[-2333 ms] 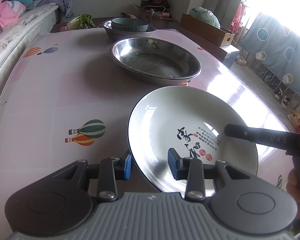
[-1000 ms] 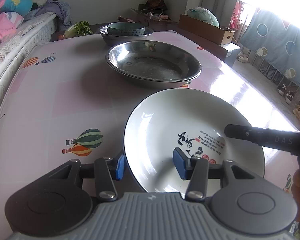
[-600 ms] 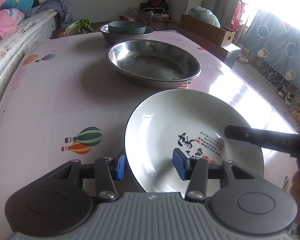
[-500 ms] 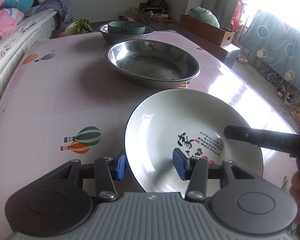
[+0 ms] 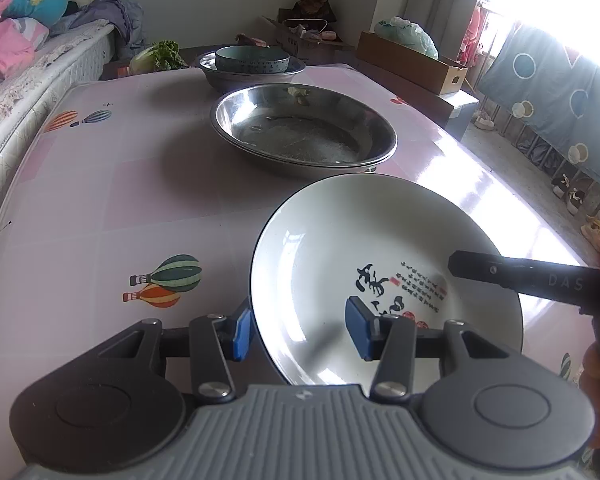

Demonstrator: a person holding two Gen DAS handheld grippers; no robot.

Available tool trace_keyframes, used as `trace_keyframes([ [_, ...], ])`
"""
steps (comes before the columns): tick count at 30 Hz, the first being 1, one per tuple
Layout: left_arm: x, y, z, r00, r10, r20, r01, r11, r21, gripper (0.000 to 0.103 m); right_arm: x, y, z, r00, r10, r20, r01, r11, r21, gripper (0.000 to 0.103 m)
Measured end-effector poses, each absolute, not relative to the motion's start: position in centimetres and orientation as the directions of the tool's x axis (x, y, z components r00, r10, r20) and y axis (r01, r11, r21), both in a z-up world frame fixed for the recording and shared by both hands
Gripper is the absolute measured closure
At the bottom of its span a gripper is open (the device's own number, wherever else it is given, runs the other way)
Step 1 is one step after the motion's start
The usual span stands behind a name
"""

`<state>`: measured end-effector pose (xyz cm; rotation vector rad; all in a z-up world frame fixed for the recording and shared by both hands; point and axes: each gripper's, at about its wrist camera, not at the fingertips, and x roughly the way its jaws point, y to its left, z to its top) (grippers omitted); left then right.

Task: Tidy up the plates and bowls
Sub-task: 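Carry the held plate with both tools toward the stacked steel basins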

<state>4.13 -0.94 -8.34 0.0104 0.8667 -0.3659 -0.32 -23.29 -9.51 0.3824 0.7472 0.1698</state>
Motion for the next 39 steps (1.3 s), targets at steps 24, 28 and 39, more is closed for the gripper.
trace_keyframes([
  [24,3.5,-0.4,-7.5,0.607,-0.312,-0.731,0.305,0.941,-0.147,0.055,-1.0,-23.1,-8.4,0.733,0.279,-0.621,-0.024,0.922,0.386,0.079],
  [28,3.4,-0.2,-7.4,0.612,-0.311,-0.727,0.3,0.942,-0.15,0.055,-1.0,-23.0,-8.1,0.734,0.278,-0.619,-0.028,0.924,0.381,0.079],
  [39,3.1,0.7,-6.9,0.63,-0.312,-0.712,0.281,0.945,-0.165,0.055,-1.2,-22.0,-7.1,0.74,0.275,-0.614,-0.047,0.932,0.36,0.079],
])
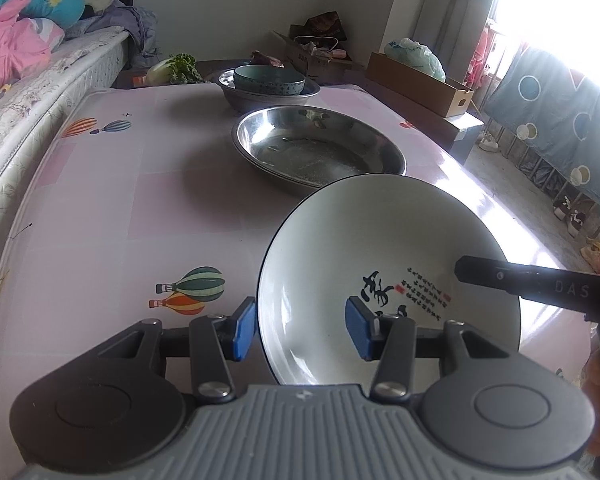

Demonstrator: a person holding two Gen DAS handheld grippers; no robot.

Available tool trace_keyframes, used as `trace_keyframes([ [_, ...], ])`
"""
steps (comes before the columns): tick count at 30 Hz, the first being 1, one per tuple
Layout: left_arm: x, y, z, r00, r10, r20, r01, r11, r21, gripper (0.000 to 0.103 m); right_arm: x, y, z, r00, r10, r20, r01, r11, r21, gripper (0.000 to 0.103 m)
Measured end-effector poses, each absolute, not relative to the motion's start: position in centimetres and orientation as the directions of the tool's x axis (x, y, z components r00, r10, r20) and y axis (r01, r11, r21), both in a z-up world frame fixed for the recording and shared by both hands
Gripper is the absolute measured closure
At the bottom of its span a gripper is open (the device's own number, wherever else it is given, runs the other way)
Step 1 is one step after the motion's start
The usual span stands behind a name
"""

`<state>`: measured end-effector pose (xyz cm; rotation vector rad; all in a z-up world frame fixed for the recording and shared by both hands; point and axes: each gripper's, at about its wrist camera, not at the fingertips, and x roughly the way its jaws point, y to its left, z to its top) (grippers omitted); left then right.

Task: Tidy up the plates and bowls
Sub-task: 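Carry the held plate with both tools toward the stacked steel basins, then lower the white plate into the stacked steel basins with both tools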

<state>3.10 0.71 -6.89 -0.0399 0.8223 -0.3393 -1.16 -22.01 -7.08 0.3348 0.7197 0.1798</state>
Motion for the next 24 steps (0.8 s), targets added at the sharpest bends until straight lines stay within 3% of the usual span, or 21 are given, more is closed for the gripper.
trace_keyframes([
  [24,4.1,2.4,-5.8,0.658,-0.289,-0.695,0.23,0.956,-0.18,0.055,0.5,-20.7,-5.7,0.732,0.3,-0.612,-0.086,0.931,0.353,0.079],
])
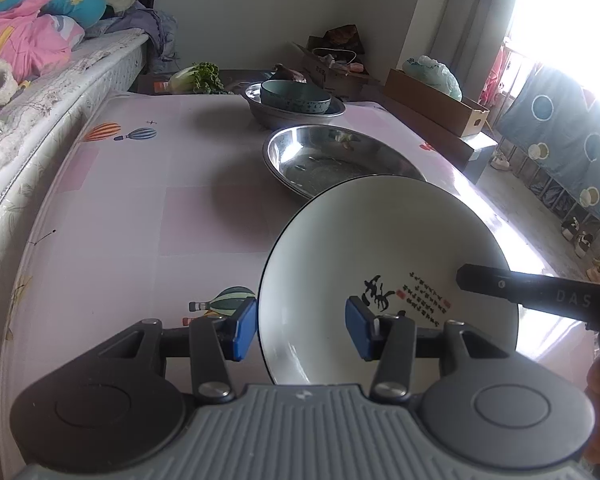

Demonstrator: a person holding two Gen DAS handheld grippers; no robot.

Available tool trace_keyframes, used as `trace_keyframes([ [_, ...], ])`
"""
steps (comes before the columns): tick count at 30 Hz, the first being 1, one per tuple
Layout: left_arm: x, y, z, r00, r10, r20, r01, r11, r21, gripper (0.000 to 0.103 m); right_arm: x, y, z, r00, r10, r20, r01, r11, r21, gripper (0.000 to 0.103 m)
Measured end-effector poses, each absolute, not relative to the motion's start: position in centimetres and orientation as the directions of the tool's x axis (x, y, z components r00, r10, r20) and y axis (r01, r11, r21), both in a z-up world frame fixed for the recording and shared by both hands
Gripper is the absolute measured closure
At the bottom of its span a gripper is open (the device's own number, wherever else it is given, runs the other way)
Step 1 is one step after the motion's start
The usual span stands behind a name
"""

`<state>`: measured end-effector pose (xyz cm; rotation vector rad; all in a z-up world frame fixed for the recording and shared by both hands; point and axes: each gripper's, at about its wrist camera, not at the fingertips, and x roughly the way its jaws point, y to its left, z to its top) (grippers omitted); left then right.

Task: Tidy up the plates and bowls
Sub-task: 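Lower the white plate into the stacked steel basins with both tools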

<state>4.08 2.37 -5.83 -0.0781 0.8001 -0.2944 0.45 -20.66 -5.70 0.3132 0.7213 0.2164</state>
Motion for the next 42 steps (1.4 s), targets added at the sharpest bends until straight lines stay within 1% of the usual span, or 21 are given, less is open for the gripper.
trace_keyframes([
  [23,8.9,1.0,-3.5,0.678,-0.3,-0.671,0.24,0.953,-0.184,0.055,6.0,-22.3,-3.4,0.752,0.288,-0.592,-0.063,0.926,0.371,0.079],
  [42,16.8,-1.9,-3.7,0.661,-0.298,-0.689,0.258,0.952,-0.164,0.055,13.9,-25.6,-5.3,0.732,0.297,-0.614,0.001,0.9,0.436,0.079],
])
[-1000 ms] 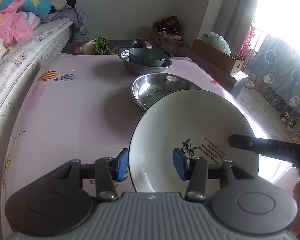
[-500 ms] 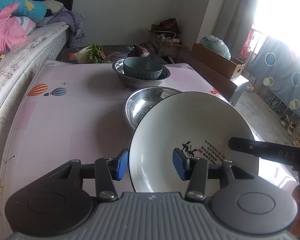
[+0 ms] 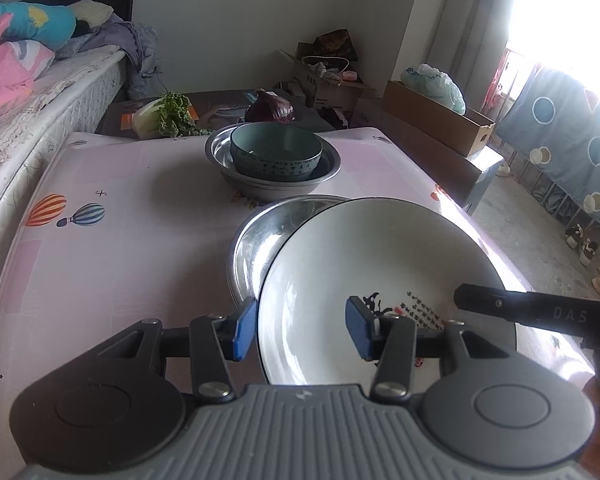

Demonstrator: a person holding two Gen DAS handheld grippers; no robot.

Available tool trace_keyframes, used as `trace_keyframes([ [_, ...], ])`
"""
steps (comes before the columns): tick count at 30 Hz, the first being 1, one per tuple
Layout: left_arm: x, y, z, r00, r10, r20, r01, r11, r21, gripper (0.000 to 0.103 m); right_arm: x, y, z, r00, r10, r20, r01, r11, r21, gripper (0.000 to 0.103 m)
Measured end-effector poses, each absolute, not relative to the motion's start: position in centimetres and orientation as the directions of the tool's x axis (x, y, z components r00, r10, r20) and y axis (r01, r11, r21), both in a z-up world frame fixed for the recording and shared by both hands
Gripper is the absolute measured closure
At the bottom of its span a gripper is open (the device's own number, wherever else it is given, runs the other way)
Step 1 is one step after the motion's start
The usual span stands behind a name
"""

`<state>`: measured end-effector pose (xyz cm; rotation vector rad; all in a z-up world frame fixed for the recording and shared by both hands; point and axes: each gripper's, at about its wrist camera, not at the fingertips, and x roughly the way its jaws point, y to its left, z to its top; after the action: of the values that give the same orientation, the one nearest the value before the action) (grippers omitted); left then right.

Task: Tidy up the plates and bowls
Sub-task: 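Lower the white plate into the stacked steel basins with both tools, then open both tools and pull them back from the plate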

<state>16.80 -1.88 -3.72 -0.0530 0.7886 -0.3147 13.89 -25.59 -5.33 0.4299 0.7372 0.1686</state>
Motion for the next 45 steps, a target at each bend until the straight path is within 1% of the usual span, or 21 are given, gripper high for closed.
trace_keyframes([
  [9,19.6,-1.9,-4.3,0.636,-0.315,-0.704,0.248,0.948,-0.201,0.055,17.1,-26.2,-6.8,0.715,0.318,-0.623,0.035,0.874,0.485,0.079],
  [12,19.8,-1.5,-4.2,0.648,-0.318,-0.692,0.248,0.947,-0.203,0.055,17.6,-26.6,-6.9,0.718,0.311,-0.623,0.044,0.873,0.486,0.079],
  [15,19.6,-1.3,-3.6,0.667,-0.324,-0.671,0.253,0.945,-0.205,0.054,17.7,-27.0,-6.5,0.733,0.306,-0.607,0.04,0.872,0.488,0.078],
  [21,19.2,-0.8,-3.4,0.669,-0.321,-0.67,0.242,0.947,-0.213,0.052,17.5,-27.5,-5.6,0.76,0.294,-0.58,0.037,0.871,0.491,0.078],
  [24,18.7,-0.7,-3.5,0.669,-0.318,-0.672,0.238,0.948,-0.211,0.048,17.1,-27.7,-5.5,0.764,0.293,-0.575,0.042,0.867,0.496,0.076],
  [27,18.3,-0.5,-3.6,0.667,-0.313,-0.676,0.23,0.95,-0.213,0.045,16.4,-27.8,-5.4,0.764,0.293,-0.575,0.044,0.865,0.499,0.07],
  [28,18.1,-0.5,-3.7,0.667,-0.311,-0.677,0.227,0.95,-0.213,0.043,16.1,-27.7,-5.4,0.765,0.293,-0.574,0.043,0.865,0.5,0.067],
  [29,17.9,-0.4,-3.8,0.666,-0.308,-0.68,0.223,0.951,-0.212,0.041,15.7,-27.8,-5.4,0.766,0.295,-0.572,0.04,0.865,0.5,0.06],
  [31,17.5,-0.3,-3.9,0.664,-0.3,-0.685,0.216,0.954,-0.208,0.039,15.0,-27.7,-5.3,0.766,0.296,-0.57,0.035,0.866,0.498,0.051],
  [33,17.1,-0.2,-4.0,0.663,-0.289,-0.691,0.21,0.957,-0.199,0.036,14.4,-27.4,-5.2,0.765,0.302,-0.568,0.022,0.87,0.493,0.048],
  [35,16.8,0.0,-4.0,0.661,-0.282,-0.695,0.202,0.959,-0.198,0.032,14.0,-27.2,-5.0,0.759,0.304,-0.575,0.015,0.876,0.482,0.041],
  [36,16.6,0.2,-4.0,0.661,-0.28,-0.696,0.196,0.96,-0.2,0.032,13.8,-27.1,-5.0,0.758,0.304,-0.577,0.012,0.878,0.478,0.04],
  [38,16.2,0.5,-4.0,0.662,-0.28,-0.695,0.19,0.96,-0.205,0.027,13.3,-26.7,-4.5,0.757,0.298,-0.581,0.007,0.886,0.463,0.032],
  [40,15.9,0.8,-3.8,0.665,-0.283,-0.692,0.187,0.959,-0.212,0.025,12.7,-26.4,-4.0,0.764,0.283,-0.579,0.002,0.897,0.442,0.028],
  [44,15.4,1.3,-3.4,0.671,-0.273,-0.689,0.178,0.962,-0.207,0.022,11.6,-25.7,-2.8,0.777,0.243,-0.58,-0.012,0.928,0.373,0.017],
  [45,15.3,1.4,-3.4,0.673,-0.271,-0.689,0.175,0.962,-0.208,0.022,11.4,-25.5,-2.6,0.778,0.232,-0.583,-0.014,0.935,0.353,0.016],
])
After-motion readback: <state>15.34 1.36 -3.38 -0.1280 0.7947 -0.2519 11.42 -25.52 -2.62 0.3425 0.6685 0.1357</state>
